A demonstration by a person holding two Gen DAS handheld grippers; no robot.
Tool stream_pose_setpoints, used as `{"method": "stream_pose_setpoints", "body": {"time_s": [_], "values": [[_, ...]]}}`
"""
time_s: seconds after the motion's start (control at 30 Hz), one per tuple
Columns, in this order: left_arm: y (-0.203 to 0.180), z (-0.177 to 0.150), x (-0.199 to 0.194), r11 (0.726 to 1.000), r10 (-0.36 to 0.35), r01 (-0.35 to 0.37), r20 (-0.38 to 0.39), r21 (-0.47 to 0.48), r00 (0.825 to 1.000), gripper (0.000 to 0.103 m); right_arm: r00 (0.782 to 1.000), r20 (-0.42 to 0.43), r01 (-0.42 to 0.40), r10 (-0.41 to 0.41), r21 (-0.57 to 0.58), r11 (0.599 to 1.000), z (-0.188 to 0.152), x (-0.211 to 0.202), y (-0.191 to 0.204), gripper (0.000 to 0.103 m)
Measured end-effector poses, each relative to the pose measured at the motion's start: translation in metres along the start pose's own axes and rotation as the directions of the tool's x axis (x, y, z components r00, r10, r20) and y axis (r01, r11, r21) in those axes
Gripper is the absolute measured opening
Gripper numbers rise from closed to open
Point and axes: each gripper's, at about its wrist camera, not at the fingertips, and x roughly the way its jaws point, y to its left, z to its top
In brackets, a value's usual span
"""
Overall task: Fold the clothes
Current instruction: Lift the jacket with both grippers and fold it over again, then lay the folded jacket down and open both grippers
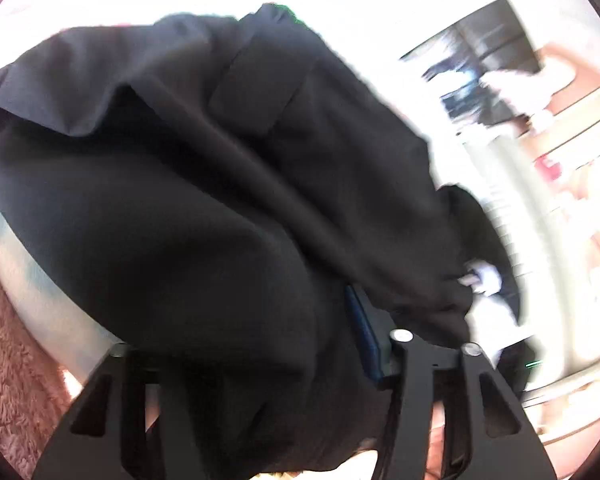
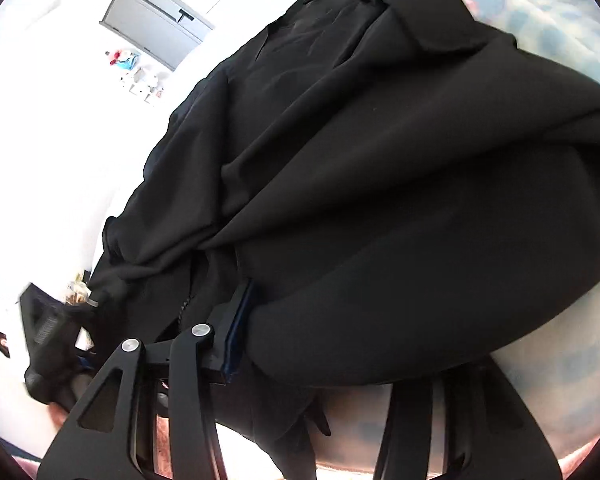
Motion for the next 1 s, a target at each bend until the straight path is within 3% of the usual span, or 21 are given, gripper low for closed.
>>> {"method": "stream_pose_setpoints", "body": {"time_s": [0.03,0.07,0.17,0.27,0.3,0.33,0.37,0.4,0.43,0.47,0.57,0.6,0.8,1.0], "values": [[-0.005,0.0,-0.006,0.999,0.011,-0.012,0.018,0.038,1.0,0.034,1.0,0.017,0.011,-0.011,-0.025,1.0,0.001,-0.005,0.005,0.023],[-0.012,-0.001,-0.013,0.997,0.02,-0.023,0.039,0.078,0.999,0.032,0.999,0.042,0.031,-0.028,-0.065,0.997,0.003,-0.011,0.012,0.017],[-0.04,-0.001,-0.032,0.971,0.045,-0.067,0.103,0.229,0.994,0.025,0.985,0.161,0.097,-0.064,-0.201,0.975,0.009,-0.044,0.042,0.01],[-0.062,0.003,-0.038,0.944,0.042,-0.08,0.123,0.321,0.992,0.023,0.981,0.194,0.058,-0.011,-0.237,0.97,0.02,-0.065,0.057,0.011],[-0.06,0.003,-0.037,0.944,0.015,-0.048,0.104,0.326,0.994,0.023,0.986,0.168,0.026,0.013,-0.228,0.973,0.023,-0.064,0.056,0.013],[-0.054,0.005,-0.029,0.955,-0.016,-0.003,0.061,0.296,0.998,0.031,0.991,0.131,-0.002,0.03,-0.205,0.979,0.025,-0.058,0.051,0.02],[-0.047,0.007,-0.018,0.967,-0.046,0.041,0.014,0.253,0.999,0.042,0.995,0.092,-0.023,0.041,-0.179,0.984,0.028,-0.048,0.044,0.04],[-0.04,0.009,-0.008,0.974,-0.079,0.084,-0.032,0.208,0.996,0.057,0.997,0.069,-0.035,0.047,-0.169,0.985,0.028,-0.041,0.04,0.052],[-0.033,0.011,0.003,0.979,-0.114,0.125,-0.076,0.161,0.991,0.044,0.997,0.052,-0.044,0.053,-0.164,0.986,0.026,-0.035,0.037,0.061],[-0.028,0.01,0.01,0.986,-0.084,0.097,-0.092,0.139,0.992,0.034,0.998,0.036,-0.052,0.058,-0.159,0.986,0.025,-0.029,0.035,0.048],[-0.041,0.002,-0.002,0.97,-0.052,0.057,-0.026,0.238,0.998,0.027,0.997,-0.014,-0.077,0.075,-0.143,0.987,0.021,-0.011,0.027,0.018],[-0.049,0.0,-0.006,0.959,-0.053,0.05,0.004,0.277,0.999,0.023,0.996,-0.031,-0.085,0.081,-0.137,0.987,0.019,-0.005,0.025,0.015],[-0.078,-0.01,-0.036,0.921,-0.006,-0.045,0.13,0.388,0.991,0.017,0.985,0.134,-0.06,0.107,-0.313,0.948,0.015,-0.054,0.065,0.01],[-0.118,-0.004,-0.074,0.884,-0.08,-0.037,0.229,0.466,0.97,0.016,0.953,0.227,-0.123,0.203,-0.321,0.939,0.022,-0.104,0.072,0.01]]}}
